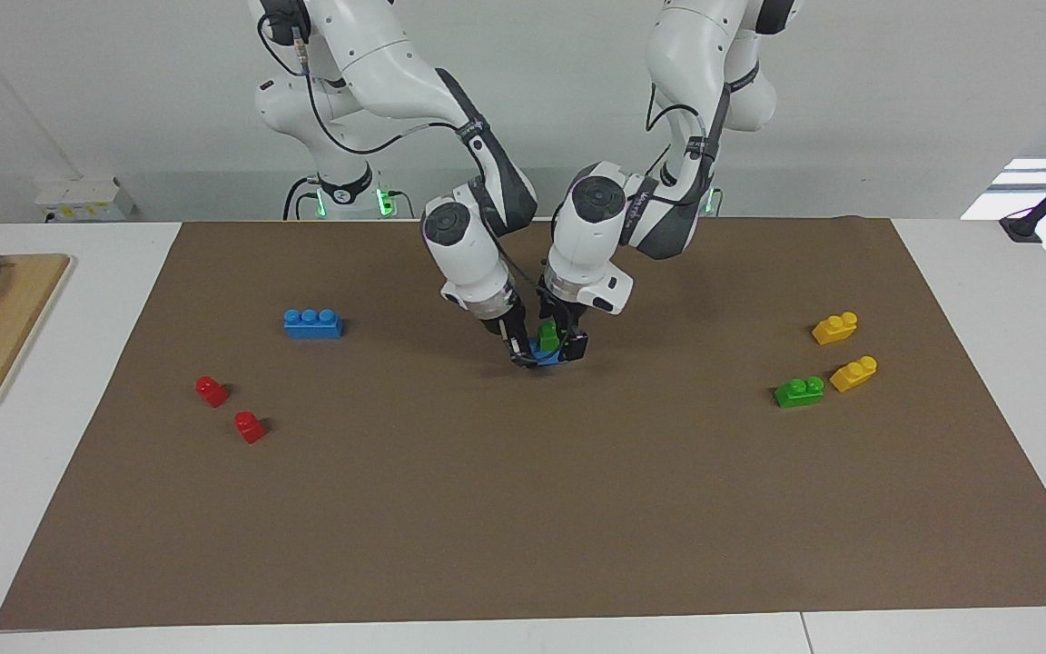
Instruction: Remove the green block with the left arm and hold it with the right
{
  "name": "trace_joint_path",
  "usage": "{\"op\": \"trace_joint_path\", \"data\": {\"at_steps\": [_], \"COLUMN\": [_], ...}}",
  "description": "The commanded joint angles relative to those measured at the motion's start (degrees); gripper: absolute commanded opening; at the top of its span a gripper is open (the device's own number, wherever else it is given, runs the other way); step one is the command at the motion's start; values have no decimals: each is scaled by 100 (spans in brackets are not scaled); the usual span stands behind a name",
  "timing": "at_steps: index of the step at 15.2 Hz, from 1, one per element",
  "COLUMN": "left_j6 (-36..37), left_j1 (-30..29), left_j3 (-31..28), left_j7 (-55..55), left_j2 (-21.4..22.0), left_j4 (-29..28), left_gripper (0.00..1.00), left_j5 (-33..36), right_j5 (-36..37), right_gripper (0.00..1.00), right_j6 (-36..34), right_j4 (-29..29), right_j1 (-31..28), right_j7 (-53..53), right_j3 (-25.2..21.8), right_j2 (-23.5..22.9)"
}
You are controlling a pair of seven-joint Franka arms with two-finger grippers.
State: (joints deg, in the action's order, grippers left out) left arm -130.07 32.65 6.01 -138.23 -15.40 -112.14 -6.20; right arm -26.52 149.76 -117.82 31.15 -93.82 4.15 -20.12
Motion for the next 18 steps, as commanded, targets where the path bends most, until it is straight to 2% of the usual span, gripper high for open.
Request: {"op": "trace_joint_path", "data": {"at_steps": [1,5,9,10,15,16,18], "left_j6": [-97,-80,17,17,96,140,219], "left_j1": [84,84,75,75,57,48,5], "left_j3": [-73,-73,-73,-73,-73,-73,-73], "left_j7": [76,199,463,463,656,674,744], "left_j2": [98,98,116,116,221,265,361], "left_j4": [-150,-150,-150,-150,-141,-141,-133], "left_gripper": [100,100,92,86,9,0,0], "left_j5": [31,31,31,31,31,31,31], "right_j5": [-239,-660,-679,-679,-679,-679,-679], "right_gripper": [0,0,0,0,0,0,0], "right_j6": [185,361,396,396,396,396,396], "right_j4": [-4,5,5,5,5,5,-4], "right_j1": [31,22,22,22,22,31,31], "right_j7": [-31,-23,-5,-5,21,21,30], "right_j3": [-1,-1,-10,-10,-10,-10,-10], "right_j2": [-45,-71,-80,-80,-80,-80,-80]}}
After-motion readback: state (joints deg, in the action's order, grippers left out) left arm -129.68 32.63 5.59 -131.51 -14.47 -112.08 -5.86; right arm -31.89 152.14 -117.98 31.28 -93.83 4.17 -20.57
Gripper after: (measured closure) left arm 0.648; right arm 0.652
